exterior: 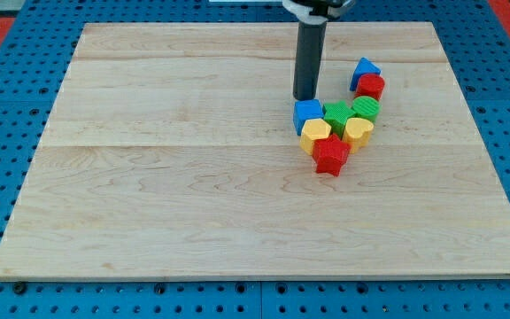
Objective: Move the blue triangle towards left
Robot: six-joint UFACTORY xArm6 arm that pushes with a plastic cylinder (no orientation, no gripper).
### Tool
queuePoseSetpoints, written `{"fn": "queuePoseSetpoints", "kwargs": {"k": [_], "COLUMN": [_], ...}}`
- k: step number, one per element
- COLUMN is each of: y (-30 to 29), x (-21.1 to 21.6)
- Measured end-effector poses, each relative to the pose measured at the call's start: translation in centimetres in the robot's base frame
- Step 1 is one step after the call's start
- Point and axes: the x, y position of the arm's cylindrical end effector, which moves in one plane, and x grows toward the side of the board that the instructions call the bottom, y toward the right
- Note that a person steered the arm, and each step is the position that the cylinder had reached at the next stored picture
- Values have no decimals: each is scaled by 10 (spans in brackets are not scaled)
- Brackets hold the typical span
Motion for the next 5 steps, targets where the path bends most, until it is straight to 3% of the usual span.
{"fn": "queuePoseSetpoints", "kwargs": {"k": [2, 3, 5], "y": [79, 128, 154], "x": [-59, -60, -66]}}
